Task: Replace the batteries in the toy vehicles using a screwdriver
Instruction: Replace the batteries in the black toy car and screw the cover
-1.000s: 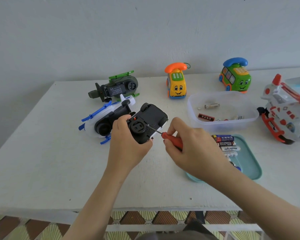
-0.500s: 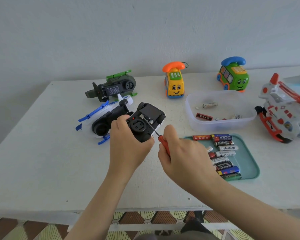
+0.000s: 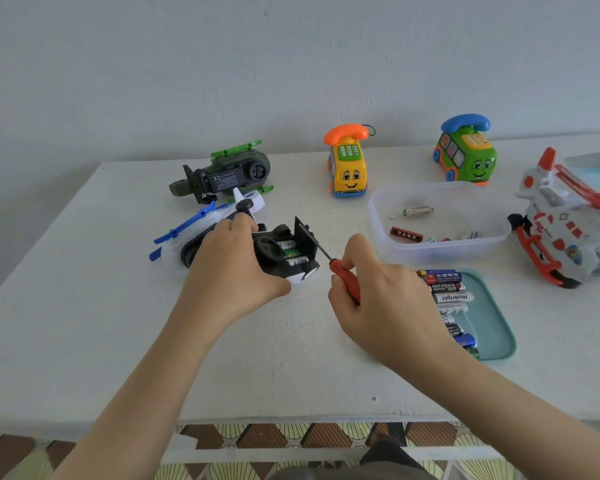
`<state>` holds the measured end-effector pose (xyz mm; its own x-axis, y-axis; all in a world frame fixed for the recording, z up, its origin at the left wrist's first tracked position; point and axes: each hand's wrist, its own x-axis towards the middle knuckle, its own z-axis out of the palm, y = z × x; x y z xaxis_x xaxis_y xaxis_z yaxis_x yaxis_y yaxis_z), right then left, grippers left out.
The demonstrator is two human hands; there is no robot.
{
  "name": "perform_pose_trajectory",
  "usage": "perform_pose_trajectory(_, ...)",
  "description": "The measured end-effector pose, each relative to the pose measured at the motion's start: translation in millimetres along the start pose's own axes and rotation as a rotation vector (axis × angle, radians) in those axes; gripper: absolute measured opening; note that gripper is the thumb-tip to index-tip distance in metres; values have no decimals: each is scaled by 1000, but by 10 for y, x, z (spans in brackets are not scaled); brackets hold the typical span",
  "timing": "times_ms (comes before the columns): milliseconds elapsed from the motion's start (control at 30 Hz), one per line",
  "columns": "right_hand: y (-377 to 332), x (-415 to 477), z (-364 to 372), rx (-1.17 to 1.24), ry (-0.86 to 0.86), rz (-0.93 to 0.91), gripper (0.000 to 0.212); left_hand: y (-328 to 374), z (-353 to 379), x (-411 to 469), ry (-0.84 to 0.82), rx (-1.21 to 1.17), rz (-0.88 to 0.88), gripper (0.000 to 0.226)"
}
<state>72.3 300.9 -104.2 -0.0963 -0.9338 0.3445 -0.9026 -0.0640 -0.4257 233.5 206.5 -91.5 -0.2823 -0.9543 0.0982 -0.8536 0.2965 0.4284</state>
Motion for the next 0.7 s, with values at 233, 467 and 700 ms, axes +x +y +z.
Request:
perform_pose_trajectory(233, 148, 64, -2, 74, -61, 77, 15, 61, -187, -5, -82, 110, 17, 62)
perform_pose_trajectory(467, 269, 59, 62, 101, -114, 141, 14, 72, -231, 3, -131, 167, 21, 68)
perform_pose_trajectory(700, 376, 51, 49, 87, -173, 221, 14, -45, -224, 3, -239, 309, -6, 64)
